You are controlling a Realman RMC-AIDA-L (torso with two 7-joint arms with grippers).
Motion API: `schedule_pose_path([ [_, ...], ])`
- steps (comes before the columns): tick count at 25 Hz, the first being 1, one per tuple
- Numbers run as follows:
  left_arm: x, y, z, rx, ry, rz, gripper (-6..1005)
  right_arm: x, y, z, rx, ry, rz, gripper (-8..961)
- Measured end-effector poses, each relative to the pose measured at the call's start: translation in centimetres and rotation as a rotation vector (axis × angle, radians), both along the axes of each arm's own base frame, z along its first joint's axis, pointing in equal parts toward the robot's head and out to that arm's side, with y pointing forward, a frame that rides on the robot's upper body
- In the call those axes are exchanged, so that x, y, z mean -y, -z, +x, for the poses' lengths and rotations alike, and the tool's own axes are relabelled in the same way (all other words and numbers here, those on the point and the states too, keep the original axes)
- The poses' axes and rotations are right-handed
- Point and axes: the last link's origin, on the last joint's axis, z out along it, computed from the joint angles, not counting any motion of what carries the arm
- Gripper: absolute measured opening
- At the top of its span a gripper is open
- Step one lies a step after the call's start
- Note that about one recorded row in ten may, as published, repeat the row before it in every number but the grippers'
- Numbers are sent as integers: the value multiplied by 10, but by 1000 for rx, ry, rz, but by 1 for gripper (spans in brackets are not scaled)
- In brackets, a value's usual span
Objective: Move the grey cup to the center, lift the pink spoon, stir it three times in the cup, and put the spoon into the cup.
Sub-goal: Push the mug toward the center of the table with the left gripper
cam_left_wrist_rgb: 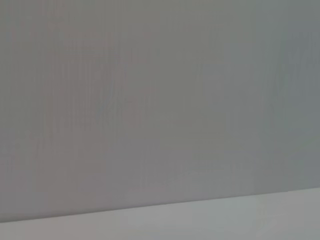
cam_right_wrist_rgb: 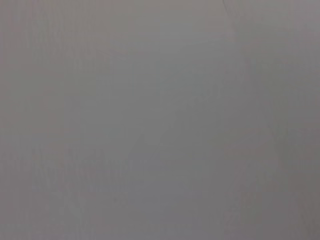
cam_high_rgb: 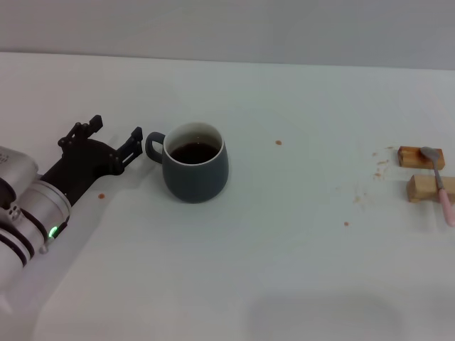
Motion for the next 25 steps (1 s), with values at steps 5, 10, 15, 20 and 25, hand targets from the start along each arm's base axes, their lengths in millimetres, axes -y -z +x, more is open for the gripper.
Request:
schedule_pose_path([
  [5, -2, 3, 4, 4, 1, -8, 813, -1, 1, 0, -5, 0, -4, 708],
  [10, -4, 6, 9, 13, 13, -15, 813, -2, 2, 0, -6, 1, -6, 709],
  [15, -3, 8, 11, 17, 18, -20, 813, -3, 2, 0, -7, 1, -8, 710],
  [20, -1, 12, 15, 27, 30, -33, 813, -3, 2, 0, -8, 2, -8, 711],
  [25, 0, 16, 20, 30, 45, -47, 813, -3, 1, 0, -7, 1, -9, 710],
])
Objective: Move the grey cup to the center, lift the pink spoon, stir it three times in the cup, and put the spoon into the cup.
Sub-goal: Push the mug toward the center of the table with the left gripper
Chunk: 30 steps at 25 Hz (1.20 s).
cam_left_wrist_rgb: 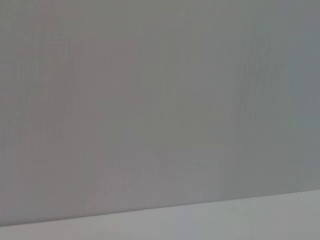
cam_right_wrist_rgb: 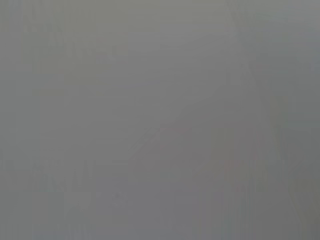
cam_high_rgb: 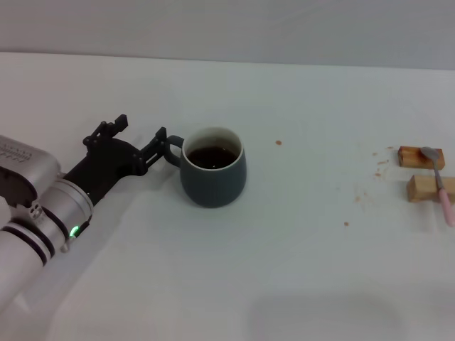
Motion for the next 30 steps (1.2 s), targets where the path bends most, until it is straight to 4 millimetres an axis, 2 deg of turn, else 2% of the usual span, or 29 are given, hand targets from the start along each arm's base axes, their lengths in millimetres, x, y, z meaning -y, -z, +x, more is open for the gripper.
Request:
schedule_pose_path([
  [10, 3, 8, 10, 17, 33, -27, 813, -1, 0, 0, 0, -1, -1, 709],
  [30, 11, 15, 14, 31, 55, -59, 813, 0, 3, 0, -10, 1, -4, 710],
])
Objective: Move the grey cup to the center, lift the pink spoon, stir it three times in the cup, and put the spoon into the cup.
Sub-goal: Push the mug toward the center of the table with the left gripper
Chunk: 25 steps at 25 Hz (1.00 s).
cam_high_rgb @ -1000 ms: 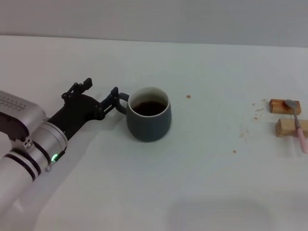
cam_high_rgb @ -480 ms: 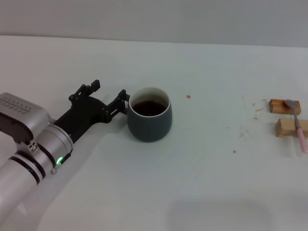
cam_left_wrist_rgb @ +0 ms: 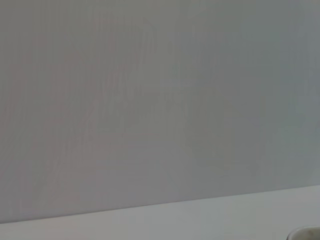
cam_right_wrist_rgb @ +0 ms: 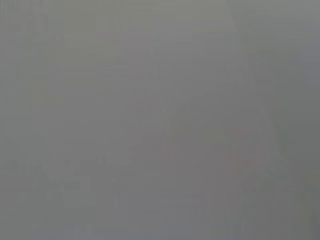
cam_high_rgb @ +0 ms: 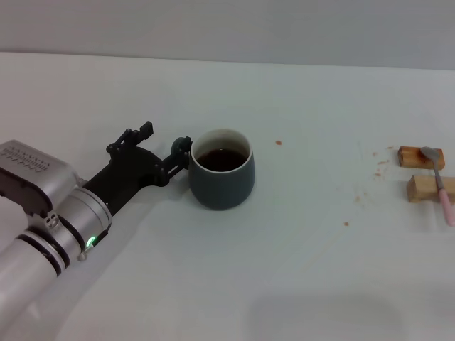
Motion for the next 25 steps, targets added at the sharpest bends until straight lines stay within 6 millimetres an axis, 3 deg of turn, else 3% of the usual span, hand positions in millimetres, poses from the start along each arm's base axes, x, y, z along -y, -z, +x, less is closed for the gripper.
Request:
schedule_pose_path([
  [25, 7, 10, 9, 10, 38, -42, 813, 3, 2, 1, -5, 5, -2, 711],
])
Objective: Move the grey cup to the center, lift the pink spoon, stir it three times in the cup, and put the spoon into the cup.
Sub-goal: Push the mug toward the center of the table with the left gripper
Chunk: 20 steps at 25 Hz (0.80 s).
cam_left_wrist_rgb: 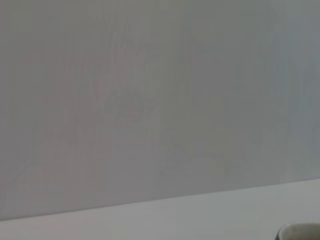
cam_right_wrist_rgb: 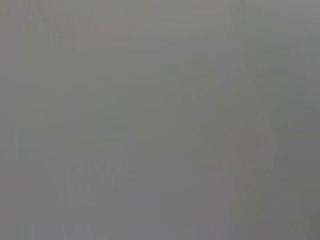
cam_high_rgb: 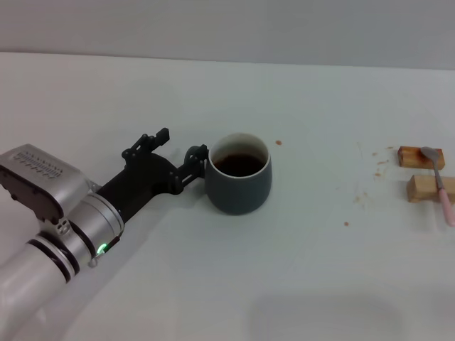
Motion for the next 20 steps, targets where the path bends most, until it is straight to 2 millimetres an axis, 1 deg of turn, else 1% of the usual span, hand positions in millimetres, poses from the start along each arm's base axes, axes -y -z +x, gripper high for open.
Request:
schedule_pose_path([
  [12, 0, 5, 9, 10, 25, -16, 813, 1, 0, 1, 1, 3, -2, 710],
  [20, 4, 9, 14, 23, 38, -30, 813, 1, 0, 1, 1, 4, -2, 710],
])
